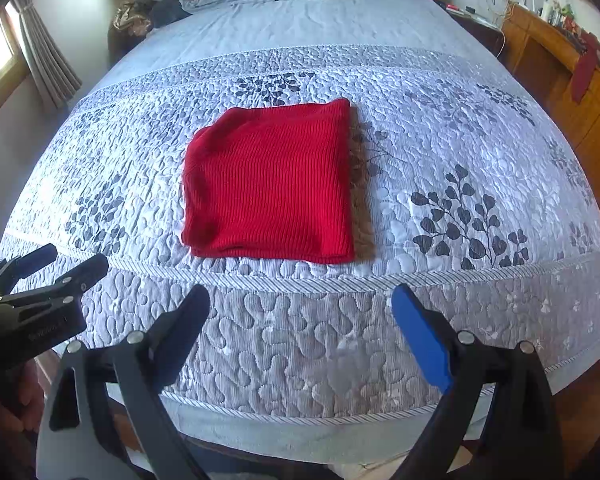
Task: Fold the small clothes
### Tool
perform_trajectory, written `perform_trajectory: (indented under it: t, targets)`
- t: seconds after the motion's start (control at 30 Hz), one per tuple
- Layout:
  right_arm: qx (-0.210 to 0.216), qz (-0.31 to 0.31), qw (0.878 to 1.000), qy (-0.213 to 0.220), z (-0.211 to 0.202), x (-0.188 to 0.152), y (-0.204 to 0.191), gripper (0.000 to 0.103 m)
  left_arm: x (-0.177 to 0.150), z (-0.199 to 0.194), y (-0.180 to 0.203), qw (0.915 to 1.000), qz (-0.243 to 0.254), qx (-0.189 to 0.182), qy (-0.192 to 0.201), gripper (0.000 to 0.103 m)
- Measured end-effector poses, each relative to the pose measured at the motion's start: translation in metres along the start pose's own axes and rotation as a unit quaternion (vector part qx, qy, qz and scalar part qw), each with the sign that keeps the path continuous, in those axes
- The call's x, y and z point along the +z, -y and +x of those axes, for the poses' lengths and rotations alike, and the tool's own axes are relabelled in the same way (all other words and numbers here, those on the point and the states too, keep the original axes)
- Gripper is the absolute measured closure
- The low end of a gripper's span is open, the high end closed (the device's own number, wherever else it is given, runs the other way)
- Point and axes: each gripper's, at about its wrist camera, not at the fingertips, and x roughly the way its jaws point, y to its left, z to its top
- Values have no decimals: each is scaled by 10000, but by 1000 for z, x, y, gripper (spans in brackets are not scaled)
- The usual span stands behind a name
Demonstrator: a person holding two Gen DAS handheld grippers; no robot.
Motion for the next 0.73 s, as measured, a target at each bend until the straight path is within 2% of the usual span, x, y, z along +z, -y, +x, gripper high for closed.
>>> perform_trajectory:
  t: [0.33, 0.73]
  targets:
    - [-17, 72, 10000, -64, 4, -2, 5, 11, -1, -3, 8, 9999, 79, -42, 83, 13]
    - [9, 158, 9997, -165, 15, -5, 8, 11, -2, 5, 6, 10000, -29, -72, -61, 13]
